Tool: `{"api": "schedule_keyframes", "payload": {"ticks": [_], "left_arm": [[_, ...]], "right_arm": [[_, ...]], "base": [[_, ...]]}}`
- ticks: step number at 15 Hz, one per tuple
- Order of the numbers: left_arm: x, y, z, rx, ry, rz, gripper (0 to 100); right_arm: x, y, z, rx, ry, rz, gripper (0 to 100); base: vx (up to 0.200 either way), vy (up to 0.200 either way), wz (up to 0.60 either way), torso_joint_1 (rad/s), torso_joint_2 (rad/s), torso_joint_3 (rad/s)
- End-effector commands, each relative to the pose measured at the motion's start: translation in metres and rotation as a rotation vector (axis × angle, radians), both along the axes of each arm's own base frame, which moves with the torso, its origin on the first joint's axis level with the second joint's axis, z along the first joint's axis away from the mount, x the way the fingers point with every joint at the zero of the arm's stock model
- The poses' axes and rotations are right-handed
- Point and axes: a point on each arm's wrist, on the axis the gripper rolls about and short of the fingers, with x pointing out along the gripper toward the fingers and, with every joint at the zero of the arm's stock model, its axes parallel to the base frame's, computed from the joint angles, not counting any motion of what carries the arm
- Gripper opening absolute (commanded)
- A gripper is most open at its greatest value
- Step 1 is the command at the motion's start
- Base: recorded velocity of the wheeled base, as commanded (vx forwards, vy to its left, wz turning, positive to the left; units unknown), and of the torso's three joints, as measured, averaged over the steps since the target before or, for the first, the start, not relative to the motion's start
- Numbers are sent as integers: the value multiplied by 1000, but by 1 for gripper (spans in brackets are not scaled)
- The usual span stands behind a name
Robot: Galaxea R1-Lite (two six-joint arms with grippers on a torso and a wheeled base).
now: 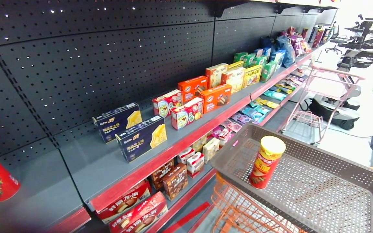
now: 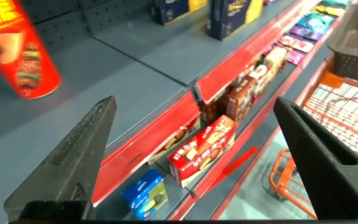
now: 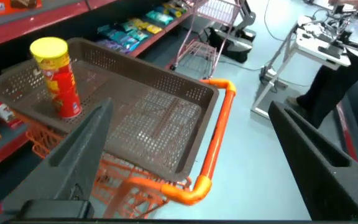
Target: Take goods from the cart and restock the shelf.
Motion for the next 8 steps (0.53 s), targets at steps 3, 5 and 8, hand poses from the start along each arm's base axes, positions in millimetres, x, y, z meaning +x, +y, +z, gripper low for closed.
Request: {"api": "schedule_keyframes", "payload": {"ticks": [3,5,8], "left_arm": [[0,0,0,0,1,0,100],[0,0,0,0,1,1,100],[0,0,0,0,1,0,100]], "right_arm": [[52,-20,3,83,72,22,100],[75,-29,10,185,112,45,100],[106,-41,14,359,197,78,100]], "base": [[0,0,0,0,0,0],[0,0,0,0,0,0],[0,0,0,0,0,0]]}}
